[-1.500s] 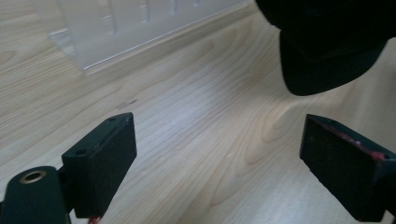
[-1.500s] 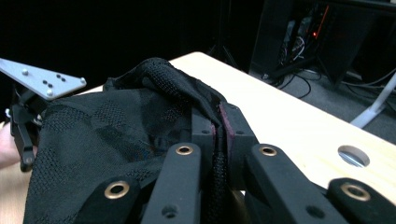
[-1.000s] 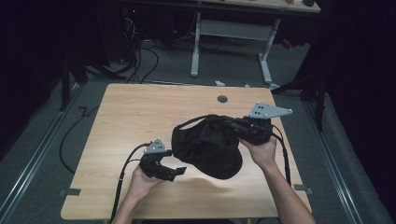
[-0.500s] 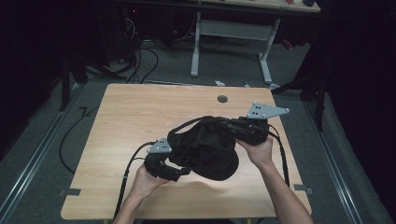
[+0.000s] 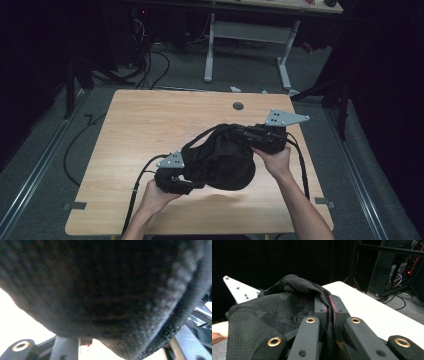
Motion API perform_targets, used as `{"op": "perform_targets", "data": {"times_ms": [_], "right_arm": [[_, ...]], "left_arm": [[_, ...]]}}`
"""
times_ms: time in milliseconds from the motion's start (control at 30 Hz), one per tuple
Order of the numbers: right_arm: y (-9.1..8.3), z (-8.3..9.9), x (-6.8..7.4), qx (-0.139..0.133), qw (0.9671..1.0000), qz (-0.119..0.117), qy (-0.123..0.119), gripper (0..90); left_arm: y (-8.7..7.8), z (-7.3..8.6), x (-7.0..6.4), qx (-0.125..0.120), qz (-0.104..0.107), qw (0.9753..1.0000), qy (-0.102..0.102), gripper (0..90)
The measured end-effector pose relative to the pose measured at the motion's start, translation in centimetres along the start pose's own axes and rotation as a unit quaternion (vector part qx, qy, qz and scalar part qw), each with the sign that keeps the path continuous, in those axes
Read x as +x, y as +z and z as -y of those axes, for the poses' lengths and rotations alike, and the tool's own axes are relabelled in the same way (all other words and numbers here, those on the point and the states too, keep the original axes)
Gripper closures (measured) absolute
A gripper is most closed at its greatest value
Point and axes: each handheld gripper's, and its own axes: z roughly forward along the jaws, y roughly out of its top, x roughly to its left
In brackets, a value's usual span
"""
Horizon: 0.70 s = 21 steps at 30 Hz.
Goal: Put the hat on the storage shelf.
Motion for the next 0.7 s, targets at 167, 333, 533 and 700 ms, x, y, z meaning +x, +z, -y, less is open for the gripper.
{"op": "perform_targets", "data": {"times_ms": [167,333,533,700], "right_arm": [[0.1,0.1,-0.1,0.002,1.0000,0.004,-0.004,85.4],[0.2,0.2,-0.5,0.010,0.9999,0.007,0.001,85.0],[0.3,0.4,-1.0,0.018,0.9998,0.006,0.011,82.8],[0.4,0.4,-1.2,0.028,0.9993,0.013,0.023,70.1]], "left_arm": [[-0.2,0.1,-0.3,0.007,0.009,0.9999,0.002,59.9],[-0.3,-0.2,-0.9,0.015,0.004,0.9998,0.011,64.2],[-0.7,-0.5,-1.3,0.010,0.009,0.9999,0.006,67.0],[-1.0,-0.6,-1.7,0.008,0.002,0.9999,0.006,68.3]]}}
